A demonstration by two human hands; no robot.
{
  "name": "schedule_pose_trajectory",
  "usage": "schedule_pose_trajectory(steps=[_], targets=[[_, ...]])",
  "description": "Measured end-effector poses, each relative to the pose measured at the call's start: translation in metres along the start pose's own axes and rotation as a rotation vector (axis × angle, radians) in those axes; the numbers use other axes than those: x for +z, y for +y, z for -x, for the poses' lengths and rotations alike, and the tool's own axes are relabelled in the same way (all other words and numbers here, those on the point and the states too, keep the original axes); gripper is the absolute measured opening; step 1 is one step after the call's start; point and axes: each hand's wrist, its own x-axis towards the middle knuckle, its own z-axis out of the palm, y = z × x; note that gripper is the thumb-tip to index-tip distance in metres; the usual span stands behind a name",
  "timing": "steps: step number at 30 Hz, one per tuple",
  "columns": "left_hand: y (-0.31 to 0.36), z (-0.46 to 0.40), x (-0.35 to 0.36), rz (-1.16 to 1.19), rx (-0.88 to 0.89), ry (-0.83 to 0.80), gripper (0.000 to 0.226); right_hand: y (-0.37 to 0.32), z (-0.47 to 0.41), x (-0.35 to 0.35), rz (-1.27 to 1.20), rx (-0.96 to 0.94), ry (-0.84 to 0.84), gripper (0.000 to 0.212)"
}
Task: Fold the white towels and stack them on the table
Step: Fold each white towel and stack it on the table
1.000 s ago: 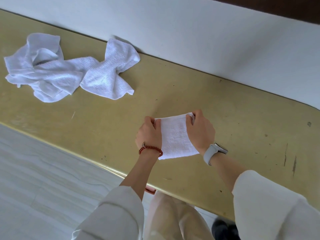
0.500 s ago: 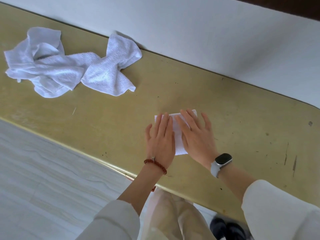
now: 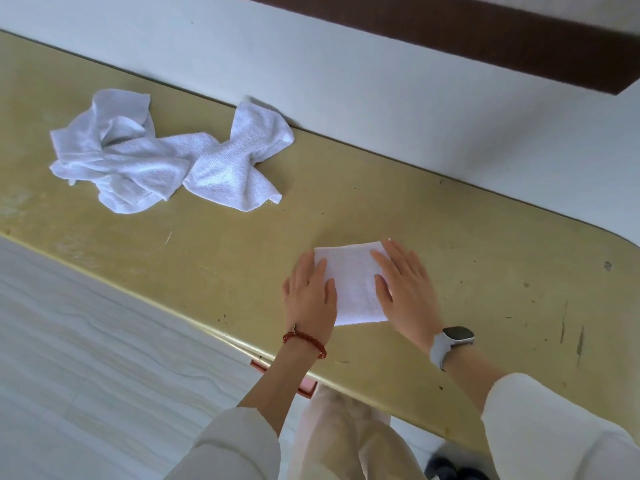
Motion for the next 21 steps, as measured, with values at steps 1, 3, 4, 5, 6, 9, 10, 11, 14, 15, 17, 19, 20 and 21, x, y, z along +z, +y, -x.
schedule_pose_trajectory(steps=[1,3,4,5,6,9,10,11,14,15,17,19,20,21], targets=[[0.002,0.0,-0.003,0.096,-0.156,0.01,0.031,-0.002,0.003,-0.005,-0.084,0.136,0.054,0.036],[0.006,-0.001,-0.01,0.208,-0.419,0.017,0.023,-0.006,0.005,-0.012,-0.269,0.487,0.072,0.024],[0.007,-0.003,-0.013,0.254,-0.512,0.0,0.021,-0.007,0.004,-0.014,-0.327,0.64,0.033,0.02],[0.009,-0.004,-0.015,0.279,-0.585,-0.018,0.02,-0.009,0.002,-0.015,-0.333,0.734,-0.015,0.019],[0.011,-0.007,-0.016,0.285,-0.642,-0.033,0.019,-0.009,-0.001,-0.016,-0.314,0.777,-0.064,0.02],[0.015,-0.013,-0.018,0.266,-0.726,-0.089,0.017,-0.01,-0.014,-0.02,-0.263,0.837,-0.208,0.019],[0.016,-0.014,-0.019,0.221,-0.719,-0.11,0.018,-0.01,-0.018,-0.021,-0.252,0.85,-0.258,0.017],[0.018,-0.015,-0.018,0.164,-0.7,-0.125,0.018,-0.01,-0.023,-0.021,-0.233,0.858,-0.305,0.016],[0.022,-0.016,-0.014,0.011,-0.63,-0.139,0.023,-0.013,-0.031,-0.019,-0.182,0.86,-0.365,0.021],[0.024,-0.016,-0.011,-0.029,-0.62,-0.147,0.025,-0.015,-0.032,-0.017,-0.156,0.835,-0.37,0.015],[0.029,-0.016,-0.008,-0.101,-0.604,-0.171,0.03,-0.019,-0.027,-0.016,-0.115,0.757,-0.339,0.013],[0.034,-0.015,-0.004,-0.167,-0.585,-0.193,0.033,-0.022,-0.017,-0.019,-0.218,0.665,-0.227,0.016],[0.035,-0.014,-0.003,-0.175,-0.573,-0.193,0.032,-0.022,-0.011,-0.023,-0.332,0.604,-0.17,0.012],[0.036,-0.014,-0.001,-0.158,-0.565,-0.187,0.03,-0.022,-0.005,-0.029,-0.435,0.528,-0.143,0.008]])
